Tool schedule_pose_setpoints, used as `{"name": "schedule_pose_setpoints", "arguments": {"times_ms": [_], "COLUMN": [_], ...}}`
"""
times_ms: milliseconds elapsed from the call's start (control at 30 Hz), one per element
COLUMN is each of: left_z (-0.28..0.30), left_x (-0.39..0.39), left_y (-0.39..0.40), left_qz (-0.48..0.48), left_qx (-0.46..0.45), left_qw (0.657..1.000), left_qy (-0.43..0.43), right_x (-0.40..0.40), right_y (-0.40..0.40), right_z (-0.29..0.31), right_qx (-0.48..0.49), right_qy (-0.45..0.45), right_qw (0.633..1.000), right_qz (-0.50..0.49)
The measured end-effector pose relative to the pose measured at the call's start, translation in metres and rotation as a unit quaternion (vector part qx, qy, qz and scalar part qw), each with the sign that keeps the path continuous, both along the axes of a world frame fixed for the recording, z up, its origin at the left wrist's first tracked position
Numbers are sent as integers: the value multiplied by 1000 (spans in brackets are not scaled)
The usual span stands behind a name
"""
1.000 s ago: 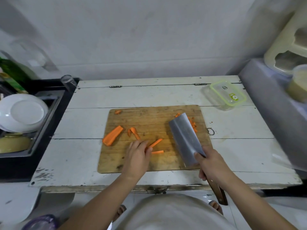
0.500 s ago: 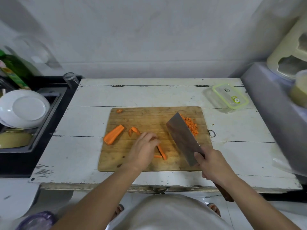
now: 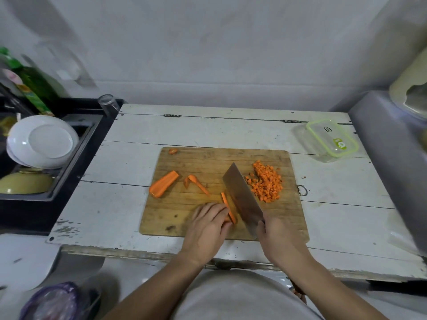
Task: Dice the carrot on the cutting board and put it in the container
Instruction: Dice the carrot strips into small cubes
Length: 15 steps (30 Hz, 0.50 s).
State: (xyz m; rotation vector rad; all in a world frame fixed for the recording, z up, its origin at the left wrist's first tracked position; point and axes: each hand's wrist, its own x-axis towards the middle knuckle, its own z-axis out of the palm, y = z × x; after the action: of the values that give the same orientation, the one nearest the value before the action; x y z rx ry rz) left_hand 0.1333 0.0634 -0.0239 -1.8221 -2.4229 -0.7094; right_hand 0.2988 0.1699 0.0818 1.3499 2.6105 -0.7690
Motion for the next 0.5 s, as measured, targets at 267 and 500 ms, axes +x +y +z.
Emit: {"name": "schedule_pose_setpoints", "arguments": {"times_ms": [267, 500], "left_z": [-2, -4], "left_x": [5, 7], "left_y": [3, 6], "left_qz": [20, 34], "left_qx": [27, 42], "left_qw": [999, 998], "left_qy": [22, 22], "right_x": [-7, -4], "right_y": [-21, -25], "right_z": [-6, -3], "right_qx": [51, 55], "right_qy": [-2, -6], "right_qw": [998, 998], "right_qz": [25, 35]}}
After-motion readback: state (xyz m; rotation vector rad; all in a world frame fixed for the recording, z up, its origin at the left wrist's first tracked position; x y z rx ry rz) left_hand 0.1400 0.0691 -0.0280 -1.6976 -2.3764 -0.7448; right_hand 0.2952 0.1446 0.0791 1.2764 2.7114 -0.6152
